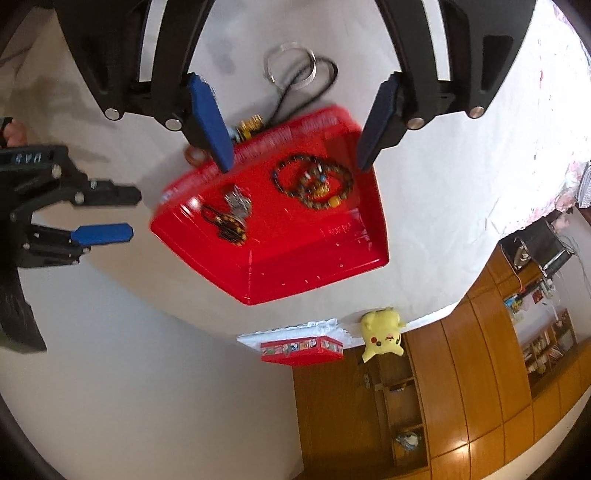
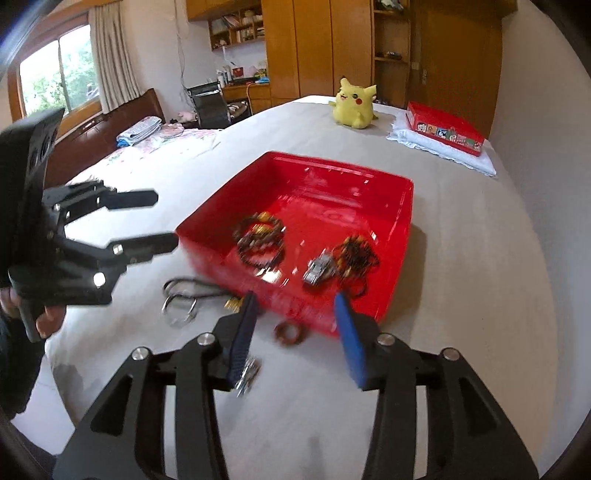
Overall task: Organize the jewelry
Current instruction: 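Grasp the silver chain with the right gripper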
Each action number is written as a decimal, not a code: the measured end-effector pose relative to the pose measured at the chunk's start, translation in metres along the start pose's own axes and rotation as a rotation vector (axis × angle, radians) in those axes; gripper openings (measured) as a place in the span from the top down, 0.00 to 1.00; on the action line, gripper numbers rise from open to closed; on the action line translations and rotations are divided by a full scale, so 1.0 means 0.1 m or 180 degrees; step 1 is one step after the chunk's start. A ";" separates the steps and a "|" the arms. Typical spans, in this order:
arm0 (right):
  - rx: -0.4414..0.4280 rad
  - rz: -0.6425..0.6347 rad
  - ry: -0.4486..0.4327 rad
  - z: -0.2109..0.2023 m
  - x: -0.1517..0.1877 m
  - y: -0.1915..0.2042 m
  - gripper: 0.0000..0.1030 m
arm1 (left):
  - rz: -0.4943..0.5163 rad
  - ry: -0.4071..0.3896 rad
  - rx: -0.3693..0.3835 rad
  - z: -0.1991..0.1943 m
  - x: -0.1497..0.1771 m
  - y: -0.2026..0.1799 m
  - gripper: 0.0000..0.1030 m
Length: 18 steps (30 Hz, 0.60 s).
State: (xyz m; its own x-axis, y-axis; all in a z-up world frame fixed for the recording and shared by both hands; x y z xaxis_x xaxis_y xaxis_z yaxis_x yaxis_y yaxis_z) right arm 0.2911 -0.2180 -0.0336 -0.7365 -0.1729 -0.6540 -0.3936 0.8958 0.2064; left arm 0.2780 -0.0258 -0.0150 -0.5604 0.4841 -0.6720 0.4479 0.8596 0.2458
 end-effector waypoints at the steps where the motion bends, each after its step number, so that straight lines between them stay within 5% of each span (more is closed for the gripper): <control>1: -0.0012 0.0006 -0.0006 -0.04 0.09 0.03 0.46 | 0.0005 -0.0009 0.0009 -0.06 0.06 -0.04 0.30; 9: -0.0118 0.0155 0.0163 -0.03 0.67 0.16 0.44 | -0.0048 0.0112 0.0062 -0.20 0.49 -0.19 0.24; 18: -0.0070 0.0271 0.0355 0.17 1.02 0.16 0.42 | -0.0308 0.0530 0.0211 0.02 1.20 -0.19 0.24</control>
State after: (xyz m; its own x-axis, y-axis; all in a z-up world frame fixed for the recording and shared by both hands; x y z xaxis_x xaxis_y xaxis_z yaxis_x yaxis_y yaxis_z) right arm 0.2194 -0.2145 -0.1096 -0.8238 -0.1423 -0.5488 -0.3382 0.9002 0.2743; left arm 0.2038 0.0162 -0.1022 -0.7082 0.4247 -0.5640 0.4282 0.8935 0.1352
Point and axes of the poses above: each gripper's, at about its wrist camera, not at the fingertips, and z roughly the way its jaws point, y to its left, x to its underside, the point moved 3 cm from there along z, roughly the way its jaws point, and after that the axes turned 12 degrees about z, right-handed, at the moved point
